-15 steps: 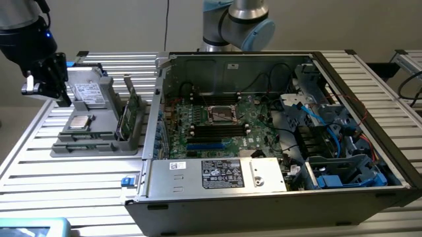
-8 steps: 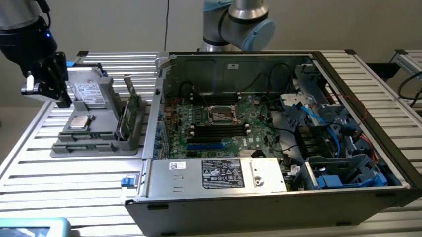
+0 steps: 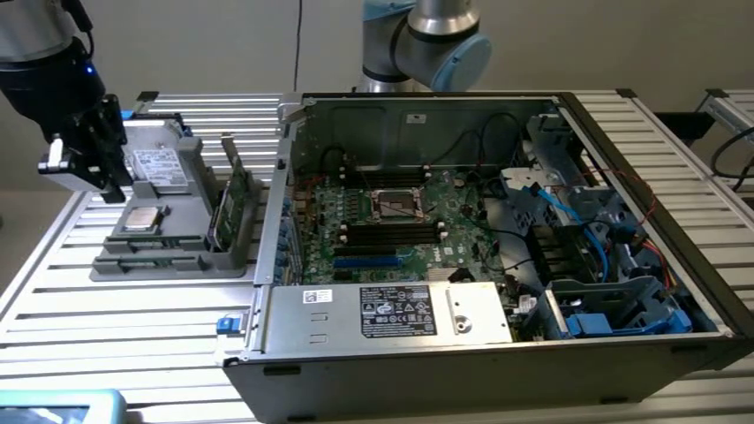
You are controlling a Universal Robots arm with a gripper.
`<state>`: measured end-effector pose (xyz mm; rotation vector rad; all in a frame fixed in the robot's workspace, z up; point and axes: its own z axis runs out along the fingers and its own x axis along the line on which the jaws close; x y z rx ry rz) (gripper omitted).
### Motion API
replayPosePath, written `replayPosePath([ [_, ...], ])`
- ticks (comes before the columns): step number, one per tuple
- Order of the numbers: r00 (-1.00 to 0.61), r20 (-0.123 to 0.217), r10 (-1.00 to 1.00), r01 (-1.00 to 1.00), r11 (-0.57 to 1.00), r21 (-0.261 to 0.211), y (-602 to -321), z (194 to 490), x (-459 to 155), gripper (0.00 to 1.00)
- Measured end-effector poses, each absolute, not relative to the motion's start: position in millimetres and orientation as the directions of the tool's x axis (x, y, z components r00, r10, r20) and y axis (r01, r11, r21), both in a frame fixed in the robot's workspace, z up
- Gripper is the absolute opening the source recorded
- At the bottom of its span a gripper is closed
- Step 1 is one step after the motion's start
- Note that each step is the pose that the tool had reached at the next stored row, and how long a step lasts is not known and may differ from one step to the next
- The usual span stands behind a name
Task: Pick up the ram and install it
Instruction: 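Pick up the ram and move it above insertion slot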
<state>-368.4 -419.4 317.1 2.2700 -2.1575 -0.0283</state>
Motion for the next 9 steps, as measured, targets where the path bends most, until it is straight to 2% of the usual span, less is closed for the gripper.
replayPosePath([
  [9,0.044,-0.004,-0.999,-0.999,-0.044,-0.011,-419.8,305.3,-372.1,0.36],
])
